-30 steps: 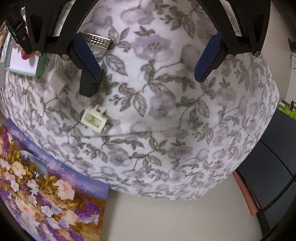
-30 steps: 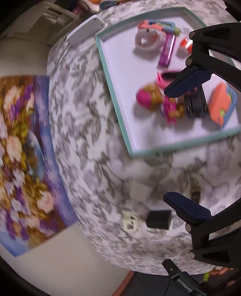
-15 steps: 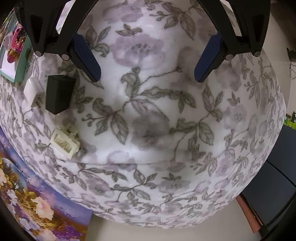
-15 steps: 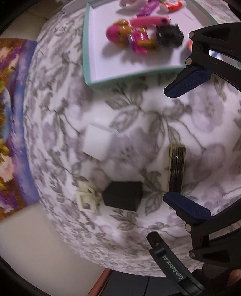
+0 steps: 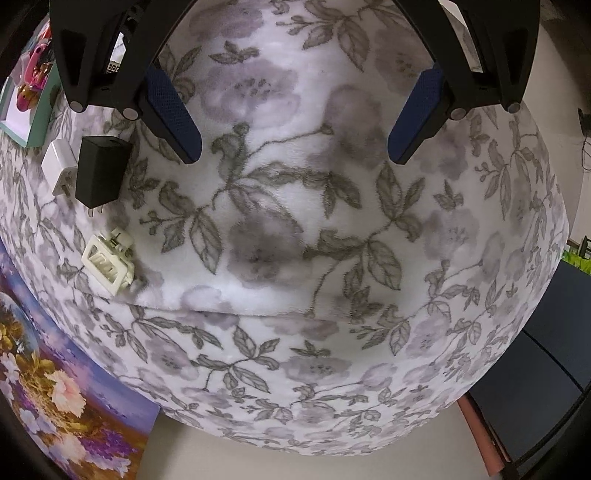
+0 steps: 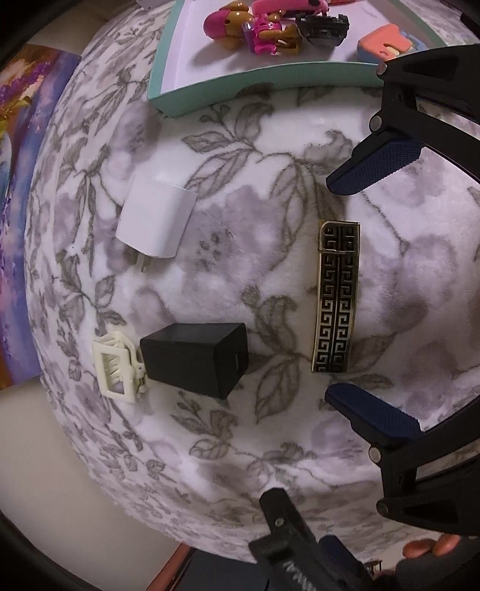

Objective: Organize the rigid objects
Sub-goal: 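Grasp the gold-and-black patterned bar with the right tool, then carry the bar toward the tray with the right tool while the left tool grasps the black charger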

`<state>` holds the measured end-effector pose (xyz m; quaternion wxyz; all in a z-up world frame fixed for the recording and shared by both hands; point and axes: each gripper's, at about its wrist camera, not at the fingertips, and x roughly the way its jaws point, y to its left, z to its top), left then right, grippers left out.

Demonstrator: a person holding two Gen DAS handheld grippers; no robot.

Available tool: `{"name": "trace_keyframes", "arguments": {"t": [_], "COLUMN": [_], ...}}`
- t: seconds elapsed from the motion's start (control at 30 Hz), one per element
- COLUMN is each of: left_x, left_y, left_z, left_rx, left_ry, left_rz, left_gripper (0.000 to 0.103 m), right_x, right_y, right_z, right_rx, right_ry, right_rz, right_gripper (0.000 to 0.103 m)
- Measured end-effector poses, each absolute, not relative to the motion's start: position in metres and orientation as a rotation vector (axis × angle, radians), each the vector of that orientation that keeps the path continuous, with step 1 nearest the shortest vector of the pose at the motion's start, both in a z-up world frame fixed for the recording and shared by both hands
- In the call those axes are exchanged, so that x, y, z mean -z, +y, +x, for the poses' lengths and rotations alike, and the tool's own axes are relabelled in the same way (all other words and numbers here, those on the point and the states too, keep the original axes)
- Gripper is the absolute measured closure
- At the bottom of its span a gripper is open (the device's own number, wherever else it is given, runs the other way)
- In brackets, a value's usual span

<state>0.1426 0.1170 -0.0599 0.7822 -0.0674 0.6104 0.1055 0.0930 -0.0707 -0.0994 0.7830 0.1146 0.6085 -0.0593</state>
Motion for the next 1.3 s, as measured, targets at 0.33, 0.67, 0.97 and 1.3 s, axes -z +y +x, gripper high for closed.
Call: {"name": "trace_keyframes", "arguments": {"t": [0.33,0.67,0.97,1.3], "left_x": [0.060,0.060,0.057,0.052], "left_y": [0.112,0.111,0.104,0.084], "left_z": [0.143,0.143,0.146,0.153], "left_rx": [-0.215,-0.208,-0.176,-0.067], "left_ry": [1.319,1.317,1.314,1.289], "left_rz": [-0.138,-0.134,-0.137,-0.206], "left_gripper": [0.002,0.002,0.002,0.002], "right_x": [0.112,0.111,0.101,0.072], "right_y": [-0.044,-0.034,-0.052,-0.098], "right_z": [0.096,0.090,0.085,0.092], "right_rx": [0.201,0.212,0.198,0.210], "right_ry": [1.289,1.285,1.295,1.231], "right_rz": [0.173,0.141,0.139,0.182], "right_gripper": [0.000,0.008,0.019,0.019]}}
